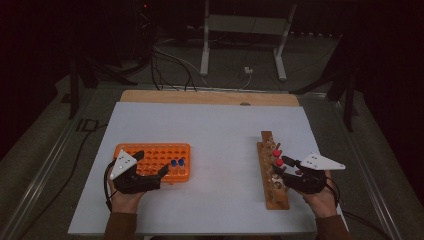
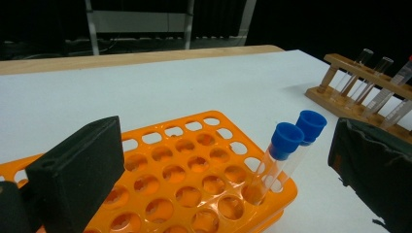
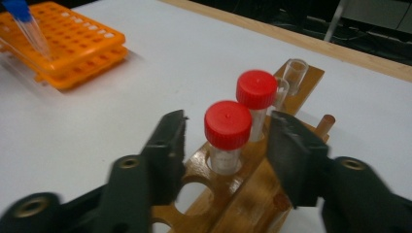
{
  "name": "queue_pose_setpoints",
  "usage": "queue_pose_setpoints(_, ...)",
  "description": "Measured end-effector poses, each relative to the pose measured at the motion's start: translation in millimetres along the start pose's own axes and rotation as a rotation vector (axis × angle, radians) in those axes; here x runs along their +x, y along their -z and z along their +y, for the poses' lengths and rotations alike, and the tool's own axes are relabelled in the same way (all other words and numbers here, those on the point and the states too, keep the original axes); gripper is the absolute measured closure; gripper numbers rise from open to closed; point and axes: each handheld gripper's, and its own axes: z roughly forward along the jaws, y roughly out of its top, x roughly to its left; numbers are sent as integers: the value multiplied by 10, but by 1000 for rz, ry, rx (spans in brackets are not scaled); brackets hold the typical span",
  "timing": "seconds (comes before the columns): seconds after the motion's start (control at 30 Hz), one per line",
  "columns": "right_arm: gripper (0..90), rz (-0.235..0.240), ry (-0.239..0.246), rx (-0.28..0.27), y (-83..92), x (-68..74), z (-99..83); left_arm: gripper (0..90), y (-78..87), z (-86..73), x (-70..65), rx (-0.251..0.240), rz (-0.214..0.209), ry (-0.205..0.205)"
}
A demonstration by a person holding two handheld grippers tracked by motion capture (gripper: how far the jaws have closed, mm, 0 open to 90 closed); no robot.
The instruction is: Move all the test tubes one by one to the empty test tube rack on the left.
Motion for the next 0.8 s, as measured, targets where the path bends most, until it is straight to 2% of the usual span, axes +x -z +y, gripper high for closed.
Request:
queue_pose_setpoints(0.2, 669, -8, 13, 28, -70, 2, -23, 3, 18, 0, 15, -2, 7, 9)
queue_pose_setpoints(0.4, 739, -21, 34, 54, -133, 30, -46, 3, 13, -2, 15, -2, 9, 11)
queue_pose_setpoints(0.8, 747, -8, 32, 35, -76, 18, -5, 7, 21, 51, -10, 2, 3, -6)
